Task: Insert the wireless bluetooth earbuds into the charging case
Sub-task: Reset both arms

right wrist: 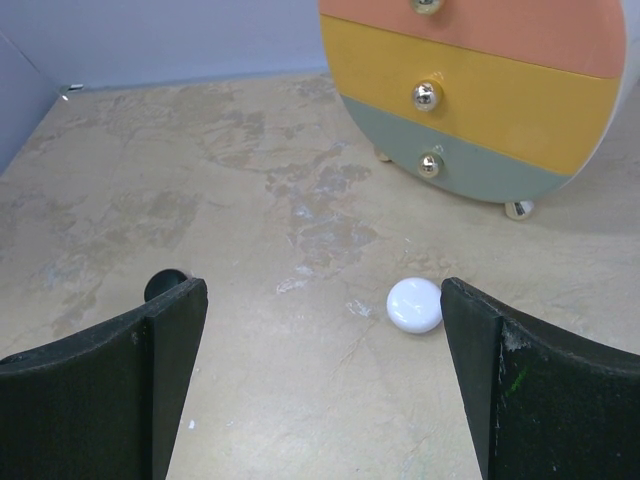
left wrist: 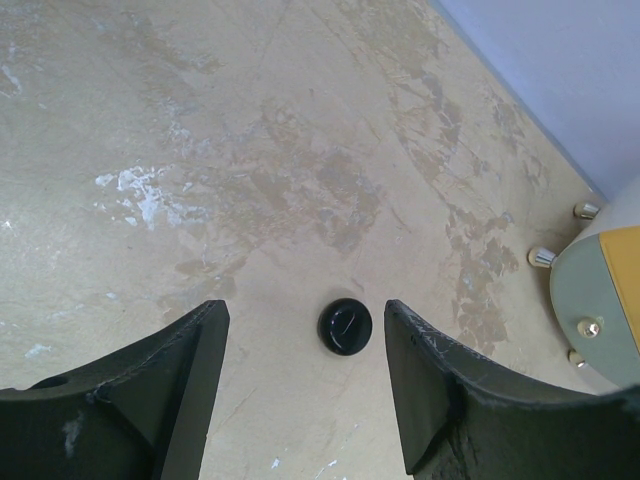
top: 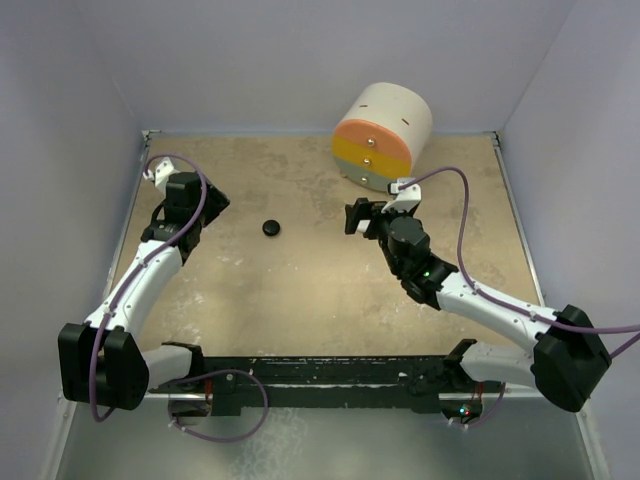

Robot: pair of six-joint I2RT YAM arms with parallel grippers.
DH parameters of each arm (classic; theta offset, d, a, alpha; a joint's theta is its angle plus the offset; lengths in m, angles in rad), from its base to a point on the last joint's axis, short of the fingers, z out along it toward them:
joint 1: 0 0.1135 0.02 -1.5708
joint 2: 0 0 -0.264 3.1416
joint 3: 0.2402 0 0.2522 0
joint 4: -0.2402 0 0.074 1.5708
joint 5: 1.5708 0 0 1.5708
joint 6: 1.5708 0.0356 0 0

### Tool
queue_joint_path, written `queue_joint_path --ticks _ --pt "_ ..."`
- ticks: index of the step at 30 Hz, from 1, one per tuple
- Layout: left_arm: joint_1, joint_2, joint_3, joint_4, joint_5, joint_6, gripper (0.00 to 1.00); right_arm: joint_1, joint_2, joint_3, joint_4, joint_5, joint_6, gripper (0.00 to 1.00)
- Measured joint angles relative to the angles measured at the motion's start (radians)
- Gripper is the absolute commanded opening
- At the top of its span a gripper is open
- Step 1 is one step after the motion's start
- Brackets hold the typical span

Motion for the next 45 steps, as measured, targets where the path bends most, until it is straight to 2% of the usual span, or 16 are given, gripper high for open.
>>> queue_joint_path --ticks 33,45 --pt "0.0 -0.001 0.0 0.0 0.0 0.0 0.62 -0.001 -0.023 -0.005 -0.012 0.002 0.002 1.0" --pt "0.0 -0.079 -0.018 -0.002 0.008 0.0 0.63 -0.019 -0.144 -0.072 -0.044 0.004 0.022 1.0"
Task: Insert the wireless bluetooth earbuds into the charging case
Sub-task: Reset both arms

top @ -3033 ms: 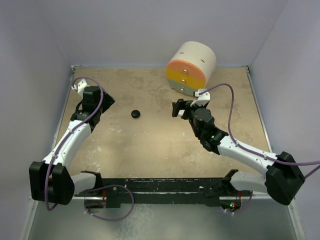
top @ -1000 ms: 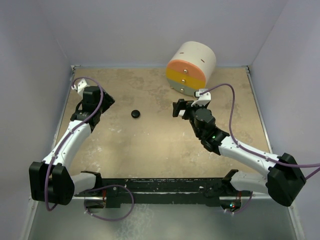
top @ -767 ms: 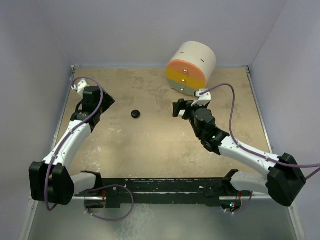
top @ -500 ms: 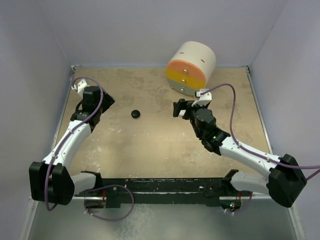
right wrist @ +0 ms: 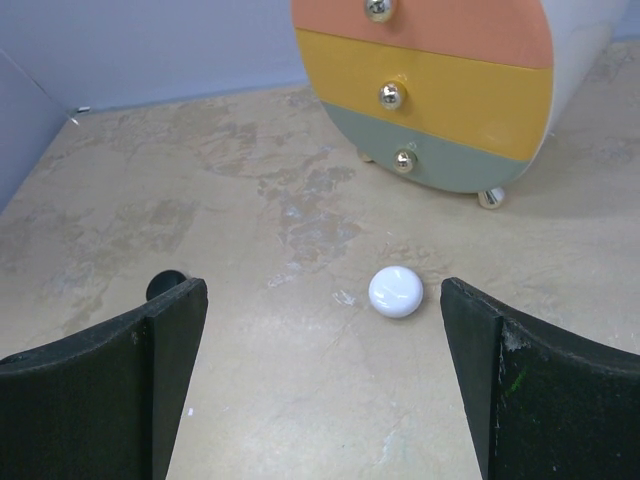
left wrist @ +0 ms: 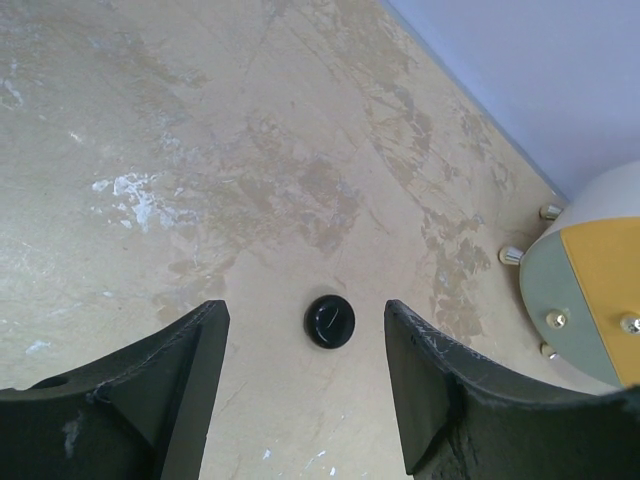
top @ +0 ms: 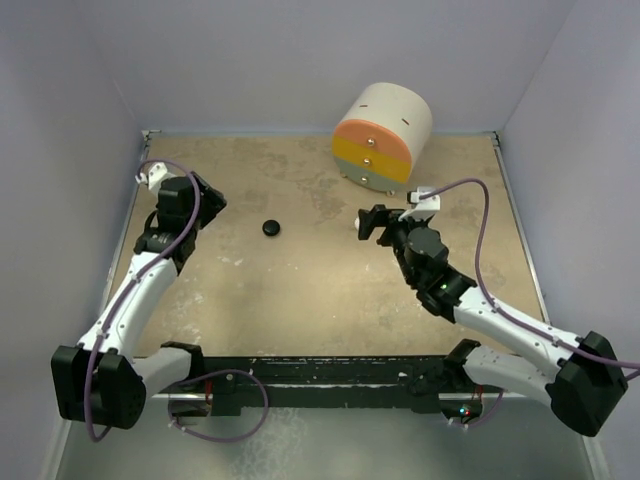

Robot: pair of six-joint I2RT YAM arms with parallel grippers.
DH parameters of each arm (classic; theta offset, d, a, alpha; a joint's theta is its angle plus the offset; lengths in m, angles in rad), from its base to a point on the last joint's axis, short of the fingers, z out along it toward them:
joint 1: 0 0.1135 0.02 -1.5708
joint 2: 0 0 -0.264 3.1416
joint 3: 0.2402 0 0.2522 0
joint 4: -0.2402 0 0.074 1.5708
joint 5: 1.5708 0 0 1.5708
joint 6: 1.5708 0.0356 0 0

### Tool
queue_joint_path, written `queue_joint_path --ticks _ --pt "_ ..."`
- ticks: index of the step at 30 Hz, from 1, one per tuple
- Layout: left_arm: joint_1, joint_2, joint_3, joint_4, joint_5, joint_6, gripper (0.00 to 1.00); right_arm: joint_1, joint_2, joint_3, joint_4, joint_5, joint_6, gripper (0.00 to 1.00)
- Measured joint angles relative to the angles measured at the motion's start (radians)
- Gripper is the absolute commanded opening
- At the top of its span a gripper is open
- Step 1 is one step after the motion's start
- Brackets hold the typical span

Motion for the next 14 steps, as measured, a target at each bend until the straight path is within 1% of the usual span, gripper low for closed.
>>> queue_joint_path --ticks 9,14 --pt "0.0 -0.077 -0.064 -0.023 0.0 0.0 0.63 0.0 -0.163 -0.111 -0.052 -0.001 0.062 1.0" --pt "0.0 -0.157 -0.117 -0.045 -0.012 0.0 0.63 0.0 -0.238 -0.151 -0.084 -0.003 0.088 1.0"
